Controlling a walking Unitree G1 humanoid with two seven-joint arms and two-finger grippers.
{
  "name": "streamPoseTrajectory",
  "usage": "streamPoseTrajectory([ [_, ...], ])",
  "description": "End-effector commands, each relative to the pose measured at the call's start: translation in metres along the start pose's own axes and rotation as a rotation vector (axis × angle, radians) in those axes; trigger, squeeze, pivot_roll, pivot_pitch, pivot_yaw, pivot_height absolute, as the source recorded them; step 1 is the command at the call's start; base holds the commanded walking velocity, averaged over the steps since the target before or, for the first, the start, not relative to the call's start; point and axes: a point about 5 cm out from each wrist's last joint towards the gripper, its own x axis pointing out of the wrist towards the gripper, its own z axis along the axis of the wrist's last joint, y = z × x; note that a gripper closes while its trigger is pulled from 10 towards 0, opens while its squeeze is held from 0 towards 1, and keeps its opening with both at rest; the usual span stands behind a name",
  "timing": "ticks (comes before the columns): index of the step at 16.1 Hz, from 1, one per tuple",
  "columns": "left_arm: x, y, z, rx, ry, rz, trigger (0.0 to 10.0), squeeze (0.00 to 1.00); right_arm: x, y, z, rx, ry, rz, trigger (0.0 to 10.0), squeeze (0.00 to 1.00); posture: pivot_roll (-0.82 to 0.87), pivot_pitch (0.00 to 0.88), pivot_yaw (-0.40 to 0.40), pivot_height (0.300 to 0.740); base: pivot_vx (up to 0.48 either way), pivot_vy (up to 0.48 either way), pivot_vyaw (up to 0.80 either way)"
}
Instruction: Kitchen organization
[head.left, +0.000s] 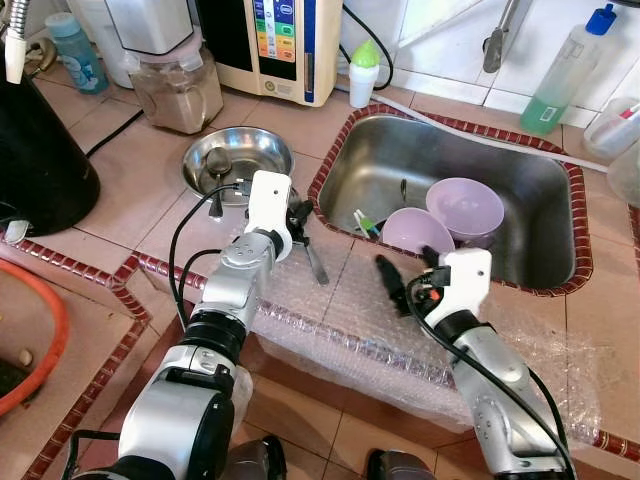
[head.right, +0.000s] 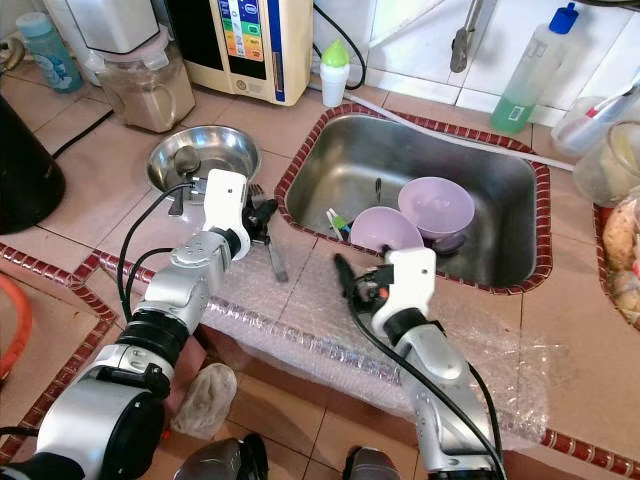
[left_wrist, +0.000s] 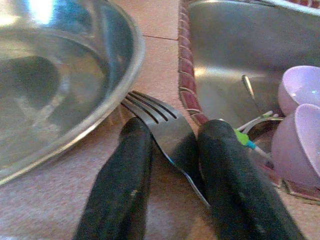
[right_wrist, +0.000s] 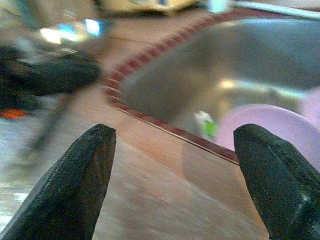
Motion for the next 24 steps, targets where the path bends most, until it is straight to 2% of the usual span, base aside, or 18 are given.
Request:
streamPoseTrajectory([
  [1,-0.005,0.0,-0.03,-0.017,0.12,-0.006,0.0,0.0,0.001,0.005,0.004,0.013,-0.003,0.055,10.0,0.0,-0.16,0.119,0.024,0.74,0.0,0.0,0.0],
  [6,-0.006,-0.003,-0.03,-0.018,0.094,-0.052,0.0,0.0,-0.001,0.005,0.007,0.023,0.027,0.139,10.0,0.0,-0.16,0.114,0.016,0.74,0.0,0.0,0.0],
  [9,-0.009,-0.004,-0.026,-0.061,0.043,-0.099,0.0,0.0,0.0,0.005,0.006,0.024,0.03,0.14,10.0,0.0,-0.16,0.112,0.015,0.74,0.0,0.0,0.0],
  [12,-0.015,0.0,-0.026,-0.093,0.014,-0.148,0.0,0.0,0.003,0.004,0.005,0.025,0.036,0.135,10.0,0.0,-0.14,0.11,0.005,0.74,0.0,0.0,0.0],
  [16,-0.022,0.01,-0.028,-0.119,0.0,-0.138,0.0,0.0,0.006,0.001,0.004,0.022,0.041,0.125,10.0,0.0,-0.13,0.108,0.0,0.74,0.0,0.0,0.0],
  [17,-0.026,0.012,-0.026,-0.175,-0.03,-0.158,0.0,0.0,0.006,0.001,0.003,0.019,0.044,0.122,10.0,0.0,-0.13,0.108,-0.002,0.74,0.0,0.0,0.0],
  [19,-0.029,0.011,-0.023,-0.23,-0.056,-0.194,0.0,0.0,0.006,0.001,0.003,0.018,0.046,0.121,10.0,0.0,-0.13,0.108,-0.004,0.74,0.0,0.0,0.0],
  [20,-0.032,0.009,-0.018,-0.288,-0.09,-0.249,0.0,0.0,0.006,0.0,0.003,0.017,0.047,0.12,10.0,0.0,-0.13,0.107,-0.005,0.74,0.0,0.0,0.0],
  [21,-0.035,0.008,-0.015,-0.312,-0.108,-0.283,0.0,0.0,0.007,0.0,0.003,0.015,0.047,0.118,10.0,0.0,-0.13,0.107,-0.007,0.74,0.0,0.0,0.0],
  [24,-0.038,0.011,-0.009,-0.341,-0.147,-0.291,0.0,0.0,0.01,-0.001,0.003,0.007,0.043,0.113,10.0,0.0,-0.12,0.105,-0.008,0.74,0.0,0.0,0.0],
])
